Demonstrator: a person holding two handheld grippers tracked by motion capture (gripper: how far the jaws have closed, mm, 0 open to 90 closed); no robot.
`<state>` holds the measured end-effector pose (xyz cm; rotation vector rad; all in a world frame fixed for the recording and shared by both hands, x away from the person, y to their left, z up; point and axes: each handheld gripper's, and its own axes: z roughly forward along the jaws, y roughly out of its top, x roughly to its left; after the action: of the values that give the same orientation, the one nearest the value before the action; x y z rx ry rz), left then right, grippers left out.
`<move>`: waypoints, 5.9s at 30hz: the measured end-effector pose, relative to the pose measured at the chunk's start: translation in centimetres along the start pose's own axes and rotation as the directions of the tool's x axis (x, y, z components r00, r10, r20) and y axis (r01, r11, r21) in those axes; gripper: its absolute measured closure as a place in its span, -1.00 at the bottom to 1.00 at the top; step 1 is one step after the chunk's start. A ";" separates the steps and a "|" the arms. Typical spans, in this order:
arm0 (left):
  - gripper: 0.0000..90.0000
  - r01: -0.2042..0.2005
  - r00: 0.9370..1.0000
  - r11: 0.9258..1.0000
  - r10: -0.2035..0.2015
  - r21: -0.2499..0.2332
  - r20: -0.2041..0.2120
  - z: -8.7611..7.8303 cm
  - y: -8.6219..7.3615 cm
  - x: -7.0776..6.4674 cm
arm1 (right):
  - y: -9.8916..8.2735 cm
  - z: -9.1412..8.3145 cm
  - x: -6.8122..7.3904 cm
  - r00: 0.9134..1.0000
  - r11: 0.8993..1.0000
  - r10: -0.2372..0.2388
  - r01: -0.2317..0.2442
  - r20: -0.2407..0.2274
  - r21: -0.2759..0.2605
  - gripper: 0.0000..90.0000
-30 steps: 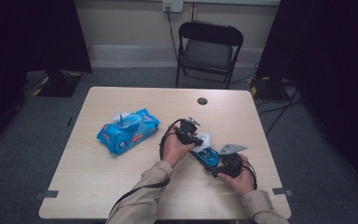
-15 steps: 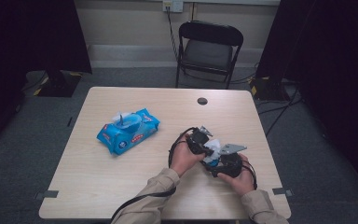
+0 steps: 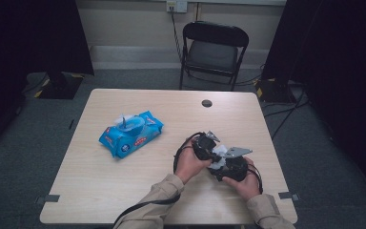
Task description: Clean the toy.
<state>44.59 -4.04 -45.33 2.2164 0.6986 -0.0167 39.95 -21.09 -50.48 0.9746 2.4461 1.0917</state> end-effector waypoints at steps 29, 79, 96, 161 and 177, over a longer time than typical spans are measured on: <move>0.89 0.121 0.976 0.991 -0.130 -0.060 -0.175 -2.2 -1.1 6.5 | 0.0 0.0 0.0 1.000 1.000 -0.002 0.002 -0.001 0.001 -0.48; 0.88 0.020 0.999 0.999 -0.022 -0.047 -0.030 0.4 -0.7 1.6 | 0.1 0.1 -0.1 1.000 1.000 -0.002 0.002 0.004 -0.002 -0.48; 0.88 0.012 1.000 1.000 -0.011 -0.011 0.023 1.2 -1.2 -0.4 | 0.1 0.1 0.0 1.000 1.000 0.001 -0.001 0.003 0.001 -0.48; 0.88 0.147 0.971 0.988 -0.152 -0.044 -0.185 -5.8 -9.2 5.2 | 5.0 1.8 0.0 1.000 1.000 -0.006 0.006 0.012 -0.019 0.04; 0.87 0.104 0.984 0.994 -0.106 -0.021 -0.145 -3.3 -7.5 3.5 | 5.2 2.0 0.2 1.000 1.000 -0.011 0.011 0.028 -0.008 0.05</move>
<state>43.20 3.93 -49.10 2.1815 0.8929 0.0977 43.22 -17.39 -47.95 0.9667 2.4198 1.0764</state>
